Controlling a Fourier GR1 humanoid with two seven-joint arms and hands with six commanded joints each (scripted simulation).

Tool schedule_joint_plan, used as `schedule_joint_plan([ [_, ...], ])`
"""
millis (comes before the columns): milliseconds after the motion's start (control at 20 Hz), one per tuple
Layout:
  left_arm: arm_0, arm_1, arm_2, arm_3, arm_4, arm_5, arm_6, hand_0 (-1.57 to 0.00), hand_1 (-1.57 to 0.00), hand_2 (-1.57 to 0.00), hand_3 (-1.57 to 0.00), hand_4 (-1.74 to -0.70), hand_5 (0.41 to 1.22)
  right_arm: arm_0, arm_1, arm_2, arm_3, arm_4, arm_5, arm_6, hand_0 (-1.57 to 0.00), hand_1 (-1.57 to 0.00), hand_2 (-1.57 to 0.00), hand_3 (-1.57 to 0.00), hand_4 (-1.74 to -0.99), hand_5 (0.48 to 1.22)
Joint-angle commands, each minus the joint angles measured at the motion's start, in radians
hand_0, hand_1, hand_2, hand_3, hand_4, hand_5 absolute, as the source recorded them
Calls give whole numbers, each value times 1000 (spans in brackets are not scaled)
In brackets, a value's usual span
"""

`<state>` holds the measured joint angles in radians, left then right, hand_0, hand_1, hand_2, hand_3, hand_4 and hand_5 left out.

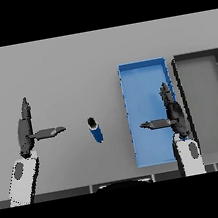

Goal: Pick up the blue pipe and place it into the blue bin.

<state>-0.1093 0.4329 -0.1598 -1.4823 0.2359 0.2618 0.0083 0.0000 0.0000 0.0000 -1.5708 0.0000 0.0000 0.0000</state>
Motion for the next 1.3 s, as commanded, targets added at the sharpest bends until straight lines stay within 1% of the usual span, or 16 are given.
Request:
schedule_joint_plan([
  [0, -2, -1, 0, 1, 0, 1, -3, 1, 1, 1, 1, -1186, 605, -2, -1, -1, 1, -1, -1, 1, 1, 1, 1, 1, -1254, 598],
  [250, -22, -9, 0, 17, -2, 2, -3, 1, 1, 1, 1, -1186, 605, -29, -6, -12, 21, -6, -2, 13, 1, 1, 1, 1, -1254, 598],
  [300, 11, 52, -20, 10, 20, -126, -59, 1, 1, 1, 1, -1186, 605, 9, -69, 19, -9, 56, 23, -32, 1, 1, 1, 1, -1254, 598],
  [350, 27, 92, -27, 26, 30, -204, -88, 1, 1, 1, 1, -1188, 606, 46, -102, 42, -31, 88, 45, -64, 1, 1, 1, 1, -1255, 597],
  [400, 24, 123, -27, 26, 43, -254, -92, 1, 1, 1, 1, -1190, 604, 70, -126, 60, -53, 119, 53, -70, 1, 1, 1, 1, -1251, 597],
  [450, 17, 134, -33, 35, 50, -289, -96, 1, 1, 1, 1, -1189, 604, 83, -137, 74, -68, 140, 56, -74, 1, 1, 1, 1, -1249, 598],
  [500, 16, 139, -36, 45, 52, -312, -107, 1, 1, 1, 1, -1188, 603, 89, -136, 89, -81, 160, 52, -58, 1, 1, 1, 1, -1244, 596],
  [600, 30, 162, -40, 35, 45, -339, -135, 1, 1, 1, 1, -1174, 603, 94, -142, 93, -94, 164, 55, -37, 1, 1, 1, 1, -1236, 594],
  [650, 37, 171, -48, 32, 43, -362, -155, 1, 1, 1, 1, -1170, 605, 94, -153, 87, -98, 159, 61, -40, 1, 1, 1, 1, -1228, 595],
  [700, 41, 185, -59, 16, 35, -377, -155, 1, 1, 1, 1, -1162, 605, 89, -151, 88, -97, 153, 66, -27, 1, 1, 1, 1, -1226, 593],
  [750, 58, 204, -72, -9, 48, -419, -159, 1, 1, 1, 1, -1164, 598, 95, -153, 85, -101, 148, 68, -41, 1, 1, 1, 1, -1227, 594],
  [850, 72, 208, -120, -38, 43, -474, -133, 1, 1, 1, 1, -1181, 584, 99, -157, 93, -106, 158, 71, -56, 1, 1, 1, 1, -1228, 601],
  [900, 78, 218, -131, -58, 47, -494, -124, 1, 1, 1, 1, -1187, 573, 94, -150, 99, -103, 154, 75, -49, 1, 1, 1, 1, -1232, 604],
  [1050, 92, 219, -185, -129, 30, -515, -82, 1, 1, 1, 1, -1187, 532, 92, -150, 98, -94, 146, 85, -72, 1, 1, 1, 1, -1254, 626],
  [1200, 64, 178, -242, -144, 10, -531, -41, 1, 1, 1, 1, -1204, 508, 63, -144, 95, -76, 143, 84, -44, 1, 1, 1, 1, -1279, 638],
  [1250, 47, 150, -267, -134, -9, -528, -17, 1, 1, 1, 1, -1205, 502, 67, -145, 94, -82, 143, 84, -56, 1, 1, 1, 1, -1283, 642],
])
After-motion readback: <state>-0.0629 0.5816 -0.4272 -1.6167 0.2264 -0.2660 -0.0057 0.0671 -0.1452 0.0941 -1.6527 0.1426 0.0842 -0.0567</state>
